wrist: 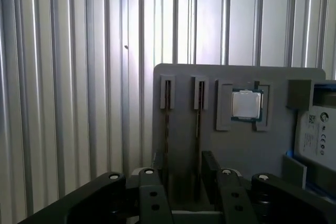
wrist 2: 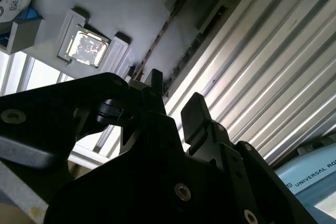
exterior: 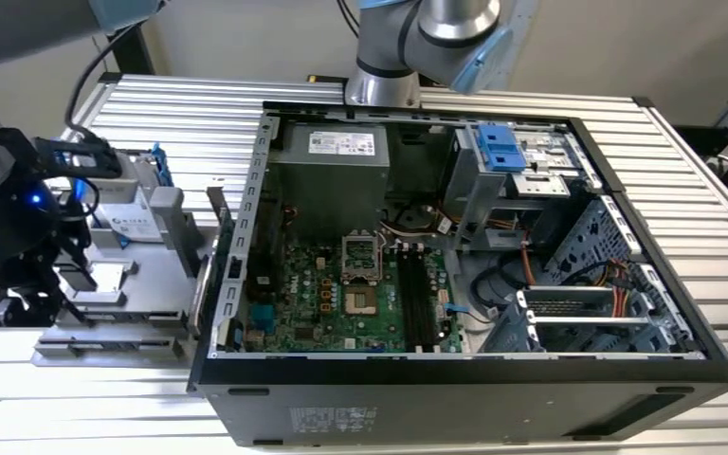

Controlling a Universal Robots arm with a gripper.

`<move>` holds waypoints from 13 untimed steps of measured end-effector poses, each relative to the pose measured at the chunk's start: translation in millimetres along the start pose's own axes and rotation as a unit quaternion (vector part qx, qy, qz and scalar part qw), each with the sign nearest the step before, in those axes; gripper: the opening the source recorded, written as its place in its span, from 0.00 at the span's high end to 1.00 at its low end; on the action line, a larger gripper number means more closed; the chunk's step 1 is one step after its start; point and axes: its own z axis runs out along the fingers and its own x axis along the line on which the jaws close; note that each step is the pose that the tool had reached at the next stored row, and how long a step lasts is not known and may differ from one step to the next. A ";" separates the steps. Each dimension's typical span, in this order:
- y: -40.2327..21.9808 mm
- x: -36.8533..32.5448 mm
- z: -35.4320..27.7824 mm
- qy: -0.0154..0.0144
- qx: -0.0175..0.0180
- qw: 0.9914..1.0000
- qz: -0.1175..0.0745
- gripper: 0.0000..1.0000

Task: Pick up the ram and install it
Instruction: 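Pick up the ram and move it above insertion slot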

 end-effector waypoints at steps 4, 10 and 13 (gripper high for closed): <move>-1.3 1.5 6.0 0.000 0.000 1.000 0.000 0.00; -1.4 5.5 16.0 0.000 0.000 1.000 0.000 0.00; -1.4 7.1 21.5 0.000 0.000 1.000 0.001 0.00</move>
